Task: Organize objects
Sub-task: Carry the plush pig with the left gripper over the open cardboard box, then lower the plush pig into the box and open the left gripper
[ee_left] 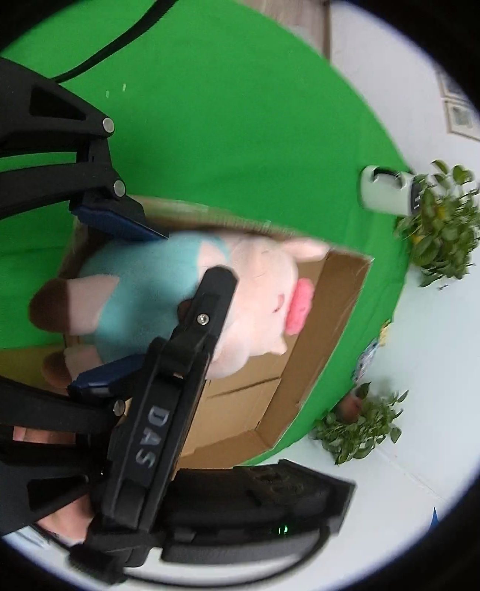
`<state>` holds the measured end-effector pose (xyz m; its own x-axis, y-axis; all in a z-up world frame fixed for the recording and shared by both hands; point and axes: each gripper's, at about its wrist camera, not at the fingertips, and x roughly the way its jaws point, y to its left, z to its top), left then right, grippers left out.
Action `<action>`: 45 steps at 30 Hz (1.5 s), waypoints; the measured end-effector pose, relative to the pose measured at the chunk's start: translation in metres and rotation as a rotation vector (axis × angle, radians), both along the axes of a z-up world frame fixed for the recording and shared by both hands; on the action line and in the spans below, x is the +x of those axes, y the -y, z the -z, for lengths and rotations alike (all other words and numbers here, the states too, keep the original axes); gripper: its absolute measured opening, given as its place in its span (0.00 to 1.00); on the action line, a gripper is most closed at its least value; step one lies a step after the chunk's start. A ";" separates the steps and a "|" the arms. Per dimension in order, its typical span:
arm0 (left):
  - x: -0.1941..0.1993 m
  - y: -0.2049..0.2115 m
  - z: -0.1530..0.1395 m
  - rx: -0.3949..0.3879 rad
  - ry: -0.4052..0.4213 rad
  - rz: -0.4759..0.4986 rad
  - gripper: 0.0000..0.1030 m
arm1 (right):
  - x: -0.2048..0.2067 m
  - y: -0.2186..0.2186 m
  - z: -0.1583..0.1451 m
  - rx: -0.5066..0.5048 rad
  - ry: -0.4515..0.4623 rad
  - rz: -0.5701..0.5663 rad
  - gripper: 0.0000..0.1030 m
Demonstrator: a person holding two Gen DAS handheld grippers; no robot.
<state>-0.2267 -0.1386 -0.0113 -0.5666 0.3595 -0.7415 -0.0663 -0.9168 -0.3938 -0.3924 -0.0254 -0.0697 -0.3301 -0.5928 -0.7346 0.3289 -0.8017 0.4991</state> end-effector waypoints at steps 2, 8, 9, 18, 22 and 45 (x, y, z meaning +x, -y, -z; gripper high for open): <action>0.005 0.004 -0.002 -0.016 -0.024 -0.004 0.53 | -0.004 0.009 0.005 0.025 0.008 0.008 0.70; 0.001 0.016 0.006 0.003 -0.019 -0.029 0.31 | -0.015 0.020 0.004 -0.043 0.054 0.007 0.81; 0.001 0.017 0.006 0.016 -0.020 -0.034 0.29 | -0.016 0.019 0.002 -0.055 0.057 0.009 0.81; 0.004 0.015 0.003 -0.012 -0.031 -0.039 0.27 | 0.004 -0.006 0.000 -0.053 0.088 -0.030 0.64; 0.006 0.017 0.003 -0.020 -0.051 -0.026 0.26 | 0.006 -0.003 0.002 -0.065 0.052 -0.024 0.60; 0.005 0.024 0.012 0.071 -0.003 -0.029 0.18 | -0.009 -0.010 0.044 -0.256 0.197 0.082 0.80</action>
